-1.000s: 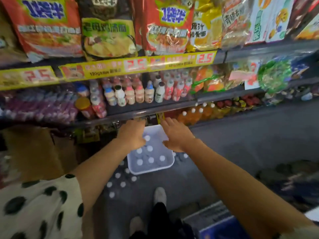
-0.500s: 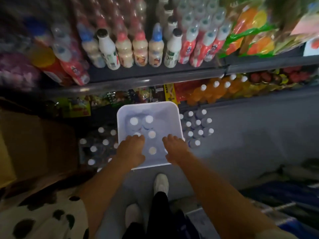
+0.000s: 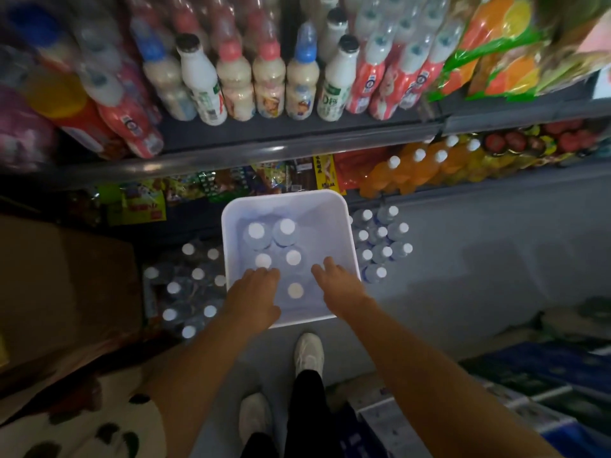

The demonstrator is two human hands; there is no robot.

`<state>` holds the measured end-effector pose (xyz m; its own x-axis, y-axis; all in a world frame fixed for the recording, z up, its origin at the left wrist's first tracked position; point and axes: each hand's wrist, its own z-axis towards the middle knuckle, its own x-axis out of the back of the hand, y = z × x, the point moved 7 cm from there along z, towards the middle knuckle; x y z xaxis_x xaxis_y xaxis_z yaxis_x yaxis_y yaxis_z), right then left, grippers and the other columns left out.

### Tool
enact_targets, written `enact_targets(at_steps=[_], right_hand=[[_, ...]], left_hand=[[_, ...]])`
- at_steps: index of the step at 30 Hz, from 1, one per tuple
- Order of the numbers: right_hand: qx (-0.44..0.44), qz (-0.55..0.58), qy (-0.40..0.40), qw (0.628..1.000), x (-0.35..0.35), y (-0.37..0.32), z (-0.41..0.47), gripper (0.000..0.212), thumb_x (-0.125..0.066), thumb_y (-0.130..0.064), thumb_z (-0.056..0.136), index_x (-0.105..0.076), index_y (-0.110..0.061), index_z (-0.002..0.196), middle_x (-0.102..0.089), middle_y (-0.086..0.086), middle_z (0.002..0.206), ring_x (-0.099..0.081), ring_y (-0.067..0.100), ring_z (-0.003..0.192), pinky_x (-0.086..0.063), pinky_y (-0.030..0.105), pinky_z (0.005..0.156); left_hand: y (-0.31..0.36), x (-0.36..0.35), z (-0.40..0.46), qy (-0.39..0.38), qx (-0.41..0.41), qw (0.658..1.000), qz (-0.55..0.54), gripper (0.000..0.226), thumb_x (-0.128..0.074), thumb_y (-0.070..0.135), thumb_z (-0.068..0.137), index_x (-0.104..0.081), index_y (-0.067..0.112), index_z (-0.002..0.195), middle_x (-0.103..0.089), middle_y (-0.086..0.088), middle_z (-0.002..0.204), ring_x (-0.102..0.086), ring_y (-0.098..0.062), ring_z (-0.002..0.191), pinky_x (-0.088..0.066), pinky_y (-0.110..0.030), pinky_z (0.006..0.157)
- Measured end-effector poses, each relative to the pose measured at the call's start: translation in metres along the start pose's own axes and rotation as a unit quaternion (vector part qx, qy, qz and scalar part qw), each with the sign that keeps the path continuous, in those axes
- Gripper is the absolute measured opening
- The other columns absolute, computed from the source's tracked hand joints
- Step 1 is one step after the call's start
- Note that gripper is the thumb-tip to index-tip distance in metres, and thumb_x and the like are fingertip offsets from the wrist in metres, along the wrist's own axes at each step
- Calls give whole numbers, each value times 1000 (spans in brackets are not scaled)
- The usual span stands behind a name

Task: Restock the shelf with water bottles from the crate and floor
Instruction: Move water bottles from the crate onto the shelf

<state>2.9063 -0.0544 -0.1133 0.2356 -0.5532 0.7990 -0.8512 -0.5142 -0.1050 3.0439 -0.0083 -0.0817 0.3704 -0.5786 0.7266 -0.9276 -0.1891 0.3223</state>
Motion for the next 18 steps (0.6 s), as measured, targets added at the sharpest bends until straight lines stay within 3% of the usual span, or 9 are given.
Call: enact_targets(at_steps=[8,12,15,18], right_hand=[[39,39,29,998,165,-15,-87,47,-62,-14,85,-42,-12,127,-40,13,126,-54,35,105,-49,40,81],[77,36,85,993,277,-35,-153,35,-68,-11,76,-54,-11,107,-52,11,110,-55,29,97,-43,32,70],[117,45,119,985,360,-52,-210,28,-69,-8,72,-59,-9,98,-59,7,97,-55,24,86,-45,34,68],[165,34,163,972,438,-72,-268,27,-74,-8,67,-63,-10,92,-62,0,88,-50,14,75,-37,29,63]], left_hand=[[37,93,-42,19,-85,995,-47,72,-70,22,82,-35,17,145,-40,-5,146,-43,-24,131,-39,-33,105],[64,154,-82,28,-124,988,-92,81,-74,19,80,-31,14,148,-35,-4,151,-37,-21,137,-35,-29,108],[83,203,-118,59,-176,973,-139,88,-83,18,71,-37,18,145,-39,0,148,-39,-17,135,-33,-23,104],[109,253,-158,81,-253,948,-177,77,-87,22,63,-52,24,132,-55,8,133,-51,-8,123,-41,-28,102]])
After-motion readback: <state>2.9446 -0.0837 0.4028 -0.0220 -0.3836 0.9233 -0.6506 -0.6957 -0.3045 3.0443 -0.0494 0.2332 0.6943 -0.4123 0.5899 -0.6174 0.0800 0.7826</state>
